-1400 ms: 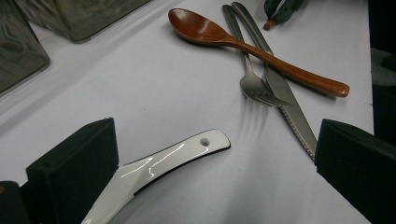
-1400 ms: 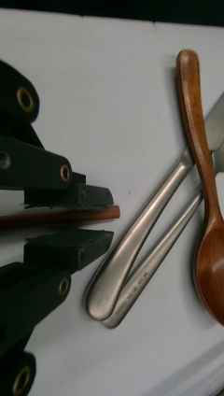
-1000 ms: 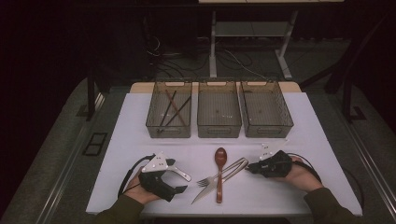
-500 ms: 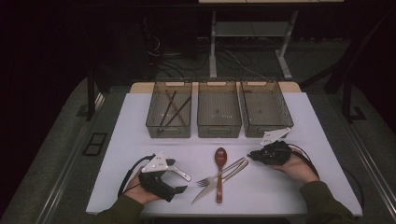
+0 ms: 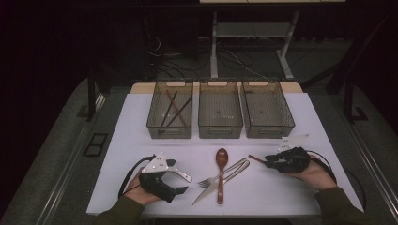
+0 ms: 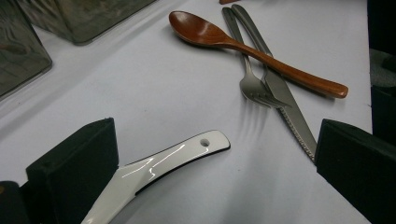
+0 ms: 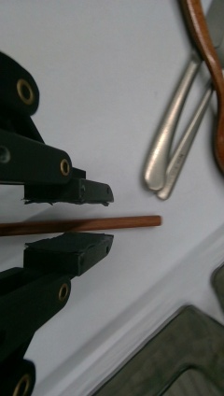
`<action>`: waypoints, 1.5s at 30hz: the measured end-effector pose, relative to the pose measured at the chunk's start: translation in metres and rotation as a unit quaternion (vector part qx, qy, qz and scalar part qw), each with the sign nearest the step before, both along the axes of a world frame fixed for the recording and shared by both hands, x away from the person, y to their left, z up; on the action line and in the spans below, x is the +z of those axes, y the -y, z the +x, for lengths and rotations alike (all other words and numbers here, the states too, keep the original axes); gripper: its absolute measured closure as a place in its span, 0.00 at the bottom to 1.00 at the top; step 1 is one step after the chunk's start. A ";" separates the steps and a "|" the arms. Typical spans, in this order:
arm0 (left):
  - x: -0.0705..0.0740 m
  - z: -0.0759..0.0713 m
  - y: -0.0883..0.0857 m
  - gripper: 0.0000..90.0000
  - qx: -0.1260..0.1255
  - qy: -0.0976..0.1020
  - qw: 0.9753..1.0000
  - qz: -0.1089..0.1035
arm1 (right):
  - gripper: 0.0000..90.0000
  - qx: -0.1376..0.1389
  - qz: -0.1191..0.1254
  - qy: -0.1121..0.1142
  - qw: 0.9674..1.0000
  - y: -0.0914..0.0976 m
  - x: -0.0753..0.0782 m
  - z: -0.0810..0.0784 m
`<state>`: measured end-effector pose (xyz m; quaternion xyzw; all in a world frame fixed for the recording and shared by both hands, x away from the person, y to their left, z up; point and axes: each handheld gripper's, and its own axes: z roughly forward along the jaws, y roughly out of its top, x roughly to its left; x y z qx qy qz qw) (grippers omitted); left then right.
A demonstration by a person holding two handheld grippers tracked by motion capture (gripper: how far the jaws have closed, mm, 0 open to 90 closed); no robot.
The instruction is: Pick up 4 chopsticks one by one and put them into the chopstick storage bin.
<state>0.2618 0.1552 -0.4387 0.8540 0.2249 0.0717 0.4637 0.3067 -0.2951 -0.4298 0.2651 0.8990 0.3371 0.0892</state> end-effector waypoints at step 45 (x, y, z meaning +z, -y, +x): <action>0.000 0.000 0.000 0.00 0.000 0.000 1.000 0.000 | 0.94 -0.021 0.025 -0.044 0.998 0.049 -0.004 -0.020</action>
